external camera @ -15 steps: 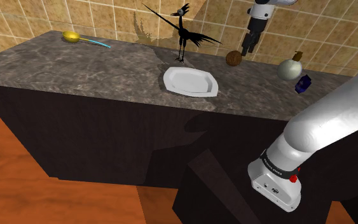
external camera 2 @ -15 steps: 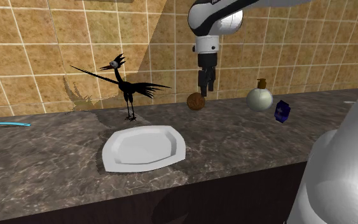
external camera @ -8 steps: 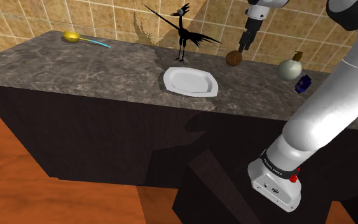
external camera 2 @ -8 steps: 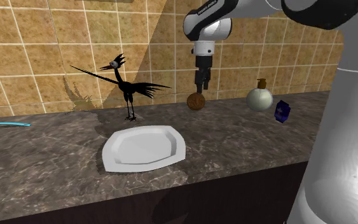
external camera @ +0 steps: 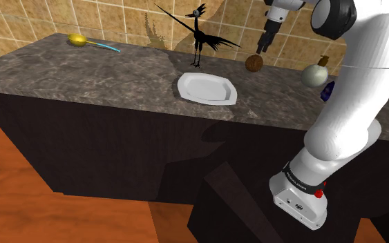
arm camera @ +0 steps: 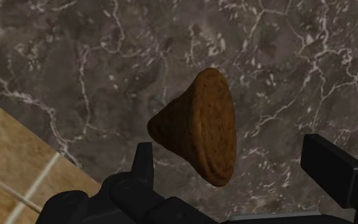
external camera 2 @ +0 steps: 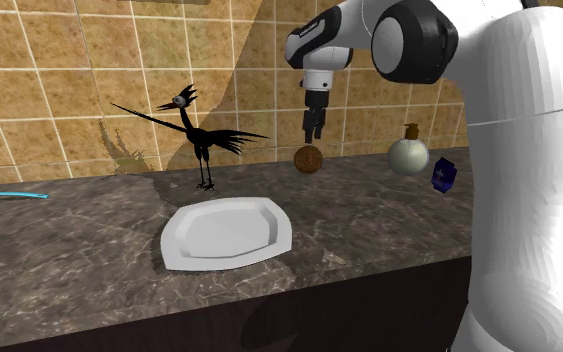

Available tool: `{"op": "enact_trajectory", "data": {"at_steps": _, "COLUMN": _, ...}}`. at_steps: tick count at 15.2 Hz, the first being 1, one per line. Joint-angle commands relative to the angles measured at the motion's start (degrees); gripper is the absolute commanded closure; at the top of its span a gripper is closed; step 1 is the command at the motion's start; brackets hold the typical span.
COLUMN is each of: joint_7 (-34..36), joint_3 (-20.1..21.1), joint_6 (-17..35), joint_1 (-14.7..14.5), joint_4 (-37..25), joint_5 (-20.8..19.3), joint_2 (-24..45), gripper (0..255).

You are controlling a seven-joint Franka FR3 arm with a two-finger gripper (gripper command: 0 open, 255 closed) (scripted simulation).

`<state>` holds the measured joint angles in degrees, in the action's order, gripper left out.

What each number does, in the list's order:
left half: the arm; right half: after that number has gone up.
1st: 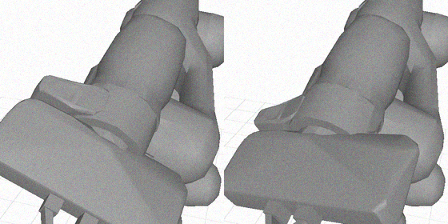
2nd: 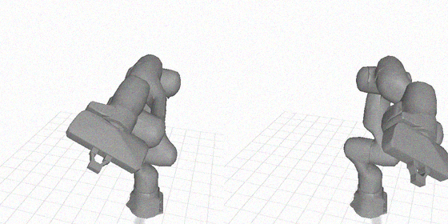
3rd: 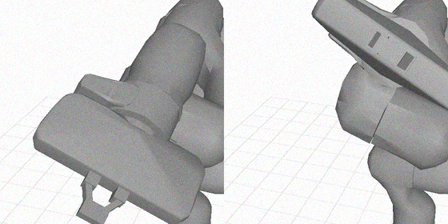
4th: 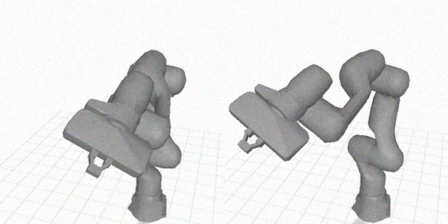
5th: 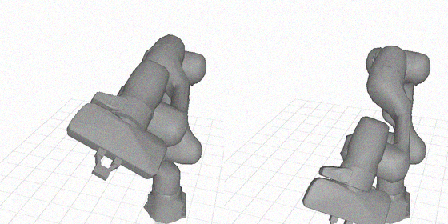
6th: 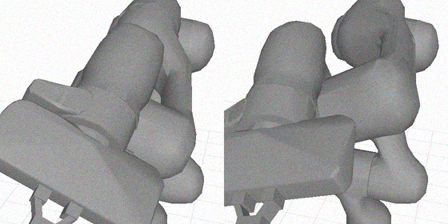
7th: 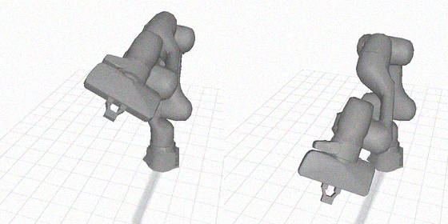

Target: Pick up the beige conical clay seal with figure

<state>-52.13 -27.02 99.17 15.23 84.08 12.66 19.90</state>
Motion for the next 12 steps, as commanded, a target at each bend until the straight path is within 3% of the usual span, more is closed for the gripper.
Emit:
{"op": "enact_trajectory", "data": {"at_steps": 1, "joint_7": -0.7, "joint_3": 0.1, "joint_6": 0.8, "joint_1": 0.5, "joint_4": -0.2, "joint_5": 0.6, "joint_2": 1.1, "gripper": 0}}
{"op": "enact_trajectory", "data": {"at_steps": 8, "joint_7": -1.2, "joint_3": 0.3, "joint_6": 4.9, "joint_1": 0.2, "joint_4": 3.6, "joint_5": 1.0, "joint_2": 1.4, "gripper": 0}}
{"op": "enact_trajectory", "data": {"at_steps": 9, "joint_7": -1.2, "joint_3": 0.3, "joint_6": 4.8, "joint_1": 0.2, "joint_4": 3.5, "joint_5": 1.0, "joint_2": 1.5, "gripper": 255}}
{"op": "enact_trajectory", "data": {"at_steps": 12, "joint_7": -1.2, "joint_3": 0.3, "joint_6": 4.8, "joint_1": 0.3, "joint_4": 3.4, "joint_5": 1.0, "joint_2": 1.6, "gripper": 255}}
